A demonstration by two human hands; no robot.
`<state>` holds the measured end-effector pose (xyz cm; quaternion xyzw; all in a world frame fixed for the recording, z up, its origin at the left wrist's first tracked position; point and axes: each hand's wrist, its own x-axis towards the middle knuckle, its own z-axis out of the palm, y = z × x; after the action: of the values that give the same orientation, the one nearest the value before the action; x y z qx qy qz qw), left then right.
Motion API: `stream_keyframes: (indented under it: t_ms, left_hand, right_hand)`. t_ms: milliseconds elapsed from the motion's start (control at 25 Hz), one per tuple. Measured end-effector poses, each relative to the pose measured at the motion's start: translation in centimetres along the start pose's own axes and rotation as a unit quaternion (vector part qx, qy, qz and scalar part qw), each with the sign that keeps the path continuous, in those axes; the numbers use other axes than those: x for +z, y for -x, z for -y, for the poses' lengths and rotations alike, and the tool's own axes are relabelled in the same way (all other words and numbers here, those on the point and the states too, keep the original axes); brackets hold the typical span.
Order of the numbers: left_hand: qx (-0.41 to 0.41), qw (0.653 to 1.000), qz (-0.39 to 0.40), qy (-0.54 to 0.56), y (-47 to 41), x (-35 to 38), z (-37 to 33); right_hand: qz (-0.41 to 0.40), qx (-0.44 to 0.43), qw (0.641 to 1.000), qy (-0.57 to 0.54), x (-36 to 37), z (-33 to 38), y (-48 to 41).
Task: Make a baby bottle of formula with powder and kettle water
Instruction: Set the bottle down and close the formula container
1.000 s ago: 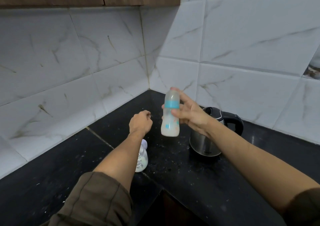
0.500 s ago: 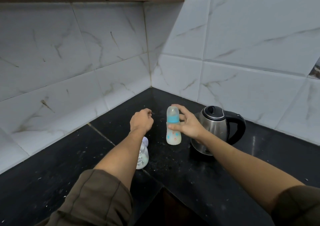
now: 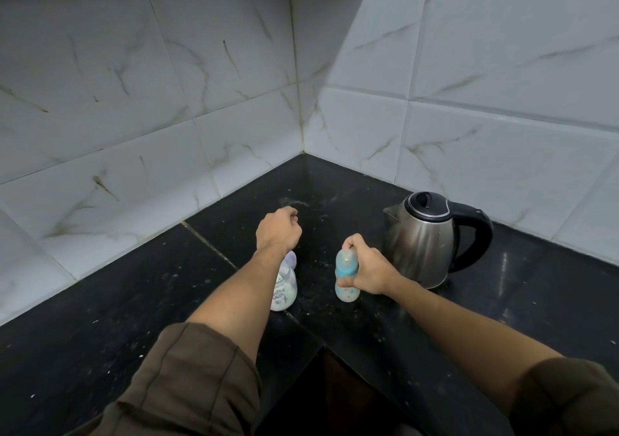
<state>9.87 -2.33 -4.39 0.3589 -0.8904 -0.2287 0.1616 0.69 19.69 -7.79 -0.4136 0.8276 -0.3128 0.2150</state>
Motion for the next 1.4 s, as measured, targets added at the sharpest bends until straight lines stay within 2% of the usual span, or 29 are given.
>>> stream_keyframes:
  t_ms: [280,400,480,520,560,640,720,760,1000,1400]
  left_hand:
    - [-0.008,1.0,-0.006,0.001,0.0,-0.2,1.0]
    - [-0.012,1.0,-0.015,0.003,-0.5,-0.8,1.5]
    - [-0.017,1.0,-0.02,0.003,-0.9,-1.4,2.1]
    - [-0.02,1.0,-0.021,0.004,-1.1,-1.6,2.4]
    - [-0.024,0.999,-0.022,0.004,-1.3,-1.9,2.8]
    - [-0.036,0.999,-0.027,0.004,-1.7,-2.6,4.0]
    - [-0.053,0.998,-0.033,0.002,-2.2,-3.3,5.6]
    - [-0.058,0.998,-0.034,-0.003,-2.5,-3.6,6.3]
    - [-0.057,0.997,-0.014,-0.042,-4.2,-4.1,10.4]
    - [-0.058,0.997,0.027,-0.043,-6.7,-2.5,12.7]
  right_hand:
    - [0.031,-0.011,0.999,0.015,-1.2,0.1,-0.4]
    - [-0.056,-0.037,0.998,-0.004,-1.7,1.8,-1.4]
    - [-0.111,-0.081,0.99,0.042,-1.7,3.9,-3.2]
    - [-0.112,-0.098,0.986,0.078,-1.8,5.0,-4.2]
    - [-0.09,-0.111,0.983,0.114,-1.8,6.2,-5.3]
    - [0.023,-0.127,0.973,0.193,-1.6,8.5,-7.5]
    - [0.139,-0.133,0.937,0.291,-0.7,10.3,-9.6]
    - [0.169,-0.133,0.921,0.325,0.0,10.7,-10.6]
    - [0.239,-0.078,0.911,0.328,5.0,9.0,-15.8]
    - [0.304,-0.137,0.858,0.39,8.5,6.2,-19.5]
